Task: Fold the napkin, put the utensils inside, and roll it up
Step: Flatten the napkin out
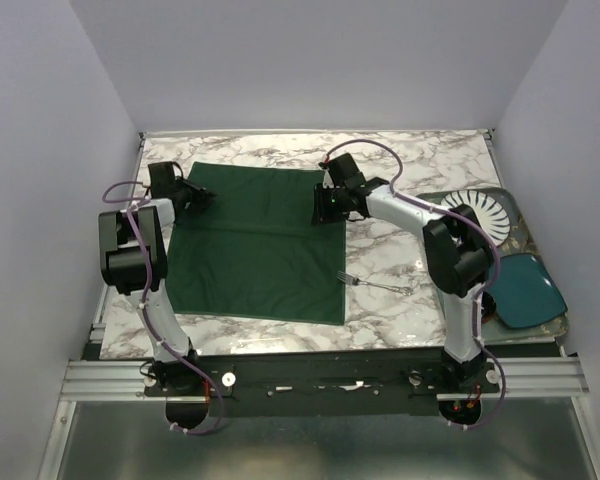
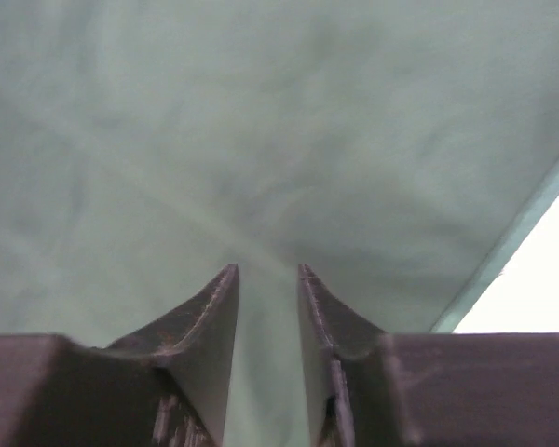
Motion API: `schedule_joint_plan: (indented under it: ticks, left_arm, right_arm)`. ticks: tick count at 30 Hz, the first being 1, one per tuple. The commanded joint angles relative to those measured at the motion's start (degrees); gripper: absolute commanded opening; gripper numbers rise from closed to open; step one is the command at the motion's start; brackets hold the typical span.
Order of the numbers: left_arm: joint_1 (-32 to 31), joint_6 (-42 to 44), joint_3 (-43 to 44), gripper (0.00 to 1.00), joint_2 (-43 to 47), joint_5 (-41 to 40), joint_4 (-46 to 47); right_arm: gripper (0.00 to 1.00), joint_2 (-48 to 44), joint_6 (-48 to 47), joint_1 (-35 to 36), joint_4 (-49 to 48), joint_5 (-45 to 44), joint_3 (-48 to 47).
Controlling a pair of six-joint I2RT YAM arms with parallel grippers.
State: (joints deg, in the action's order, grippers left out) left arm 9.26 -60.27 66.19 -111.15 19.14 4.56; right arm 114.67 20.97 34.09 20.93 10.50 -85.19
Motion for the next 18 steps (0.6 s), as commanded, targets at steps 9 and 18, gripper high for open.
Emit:
schedule_joint_plan:
  ticks: [9, 18]
  left_arm:
    - [1.6, -2.0, 9.4, 0.34, -9.8, 0.1, -2.7]
    - [2.5, 0.3, 16.9, 0.4, -14.3, 1.7, -6.7]
  right_arm:
    - [0.36, 15.9, -1.9, -3.3, 7.0, -1.5, -16.9]
    - [0.37, 24.5, -5.2, -4.3, 13.6, 1.3, -32.8]
